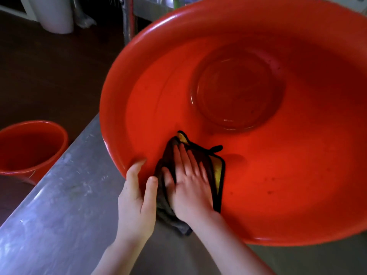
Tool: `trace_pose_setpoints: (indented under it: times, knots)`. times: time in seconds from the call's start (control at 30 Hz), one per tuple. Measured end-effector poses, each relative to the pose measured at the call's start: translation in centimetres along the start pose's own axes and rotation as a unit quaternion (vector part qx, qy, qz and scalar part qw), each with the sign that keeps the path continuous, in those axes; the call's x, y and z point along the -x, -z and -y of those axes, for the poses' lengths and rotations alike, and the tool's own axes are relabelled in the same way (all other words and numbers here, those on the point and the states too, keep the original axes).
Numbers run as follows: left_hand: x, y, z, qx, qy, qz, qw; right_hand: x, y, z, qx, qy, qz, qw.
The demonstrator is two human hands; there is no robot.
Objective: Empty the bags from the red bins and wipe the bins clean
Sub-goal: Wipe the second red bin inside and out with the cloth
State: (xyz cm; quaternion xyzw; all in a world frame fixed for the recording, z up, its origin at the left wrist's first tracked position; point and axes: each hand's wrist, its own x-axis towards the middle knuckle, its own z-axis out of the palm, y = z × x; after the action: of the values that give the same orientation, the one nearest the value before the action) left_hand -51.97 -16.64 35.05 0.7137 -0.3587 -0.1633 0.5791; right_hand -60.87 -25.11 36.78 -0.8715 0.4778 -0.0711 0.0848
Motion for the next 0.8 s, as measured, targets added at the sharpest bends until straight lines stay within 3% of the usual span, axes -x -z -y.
trace_pose_setpoints:
  times: [0.1, 0.23, 0.37, 0.47, 0.53, 0.7, 0.8]
  knots:
    - [0.0, 0.0, -0.1, -0.007, 0.0, -0.004, 1.0, -4.7, 0.2, -2.3, 0.056, -0.08, -0.018, 0.995]
    - [0.0, -0.1, 0.2, -0.003, -0.012, 0.008, 1.0, -10.9, 1.4, -5.7, 0.023, -0.186, 0.038, 0.982]
    - [-0.2, -0.2, 0.2, -0.004, -0.012, 0.008, 1.0, -9.4, 1.3, -4.6, 0.045, -0.157, 0.029, 0.986]
    - [-0.2, 0.0, 0.2, 0.002, -0.009, 0.016, 1.0, -2.8, 0.7, -1.7, 0.048, -0.044, -0.006, 0.998]
    - [-0.2, 0.0, -0.1, 0.004, -0.006, 0.019, 1.0, 0.8, 0.4, -0.3, 0.019, -0.014, -0.001, 1.0]
    - [0.3, 0.6, -0.7, 0.026, 0.002, 0.025, 0.999, -4.4, 0.6, -2.4, 0.059, -0.085, -0.008, 0.995]
    - [0.7, 1.1, -1.5, 0.045, 0.015, 0.061, 0.997, -9.4, 1.7, -5.4, 0.035, -0.157, 0.038, 0.986]
